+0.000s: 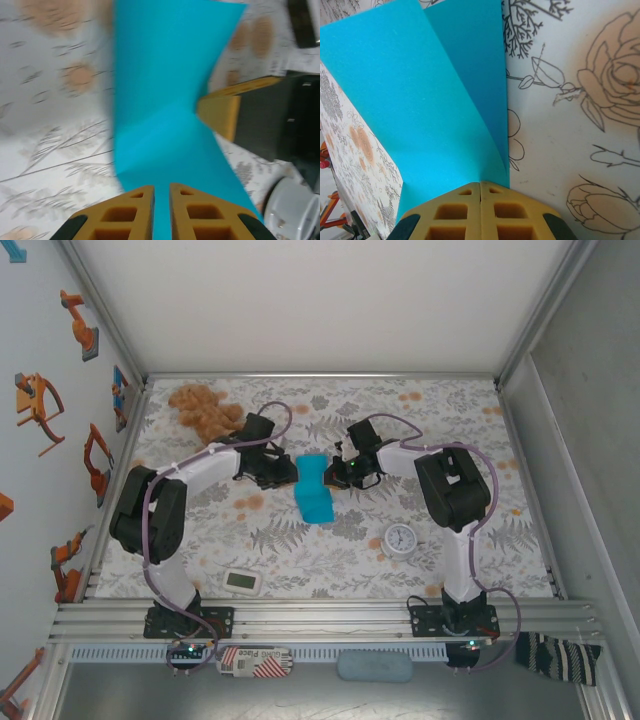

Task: Fold a paper plane with a square sheet of paper (pick it up from the middle)
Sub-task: First fold the square sheet of paper in half at the center of the table.

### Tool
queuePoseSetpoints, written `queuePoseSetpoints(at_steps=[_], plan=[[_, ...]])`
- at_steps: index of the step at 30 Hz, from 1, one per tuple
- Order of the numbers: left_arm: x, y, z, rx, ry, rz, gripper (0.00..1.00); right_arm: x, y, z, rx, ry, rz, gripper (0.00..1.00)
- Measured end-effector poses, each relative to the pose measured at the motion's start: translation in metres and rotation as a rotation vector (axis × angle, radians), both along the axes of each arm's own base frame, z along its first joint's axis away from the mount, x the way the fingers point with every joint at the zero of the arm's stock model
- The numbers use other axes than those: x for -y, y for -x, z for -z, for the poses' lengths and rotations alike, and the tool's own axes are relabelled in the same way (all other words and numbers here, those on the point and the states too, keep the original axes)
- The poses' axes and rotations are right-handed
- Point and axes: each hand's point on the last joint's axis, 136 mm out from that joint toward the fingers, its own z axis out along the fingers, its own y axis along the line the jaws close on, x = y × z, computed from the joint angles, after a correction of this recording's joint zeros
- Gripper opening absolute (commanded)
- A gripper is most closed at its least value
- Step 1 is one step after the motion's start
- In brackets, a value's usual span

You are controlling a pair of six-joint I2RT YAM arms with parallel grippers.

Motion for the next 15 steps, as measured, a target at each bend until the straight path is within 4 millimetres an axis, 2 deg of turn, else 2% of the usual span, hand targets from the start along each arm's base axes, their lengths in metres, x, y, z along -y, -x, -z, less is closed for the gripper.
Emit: queuePoseSetpoints(at_steps=[3, 7, 10, 15], plan=[[0.020, -0.004, 0.005, 0.005, 0.034, 0.021, 0.17, 0.000, 0.000, 0.000, 0.000, 0.000, 0.000, 0.00], [0.038, -0.005, 0.027, -0.020, 0.044, 0.037, 0.18, 0.000, 0.000, 0.000, 0.000, 0.000, 0.000, 0.00], [0.038, -0.005, 0.041, -0.033, 0.039, 0.032, 0.18, 0.000, 0.000, 0.000, 0.000, 0.000, 0.000, 0.00], [0.023, -0.004, 0.057, -0.040, 0.026, 0.004, 0.18, 0.000, 0.000, 0.000, 0.000, 0.000, -0.001, 0.00]])
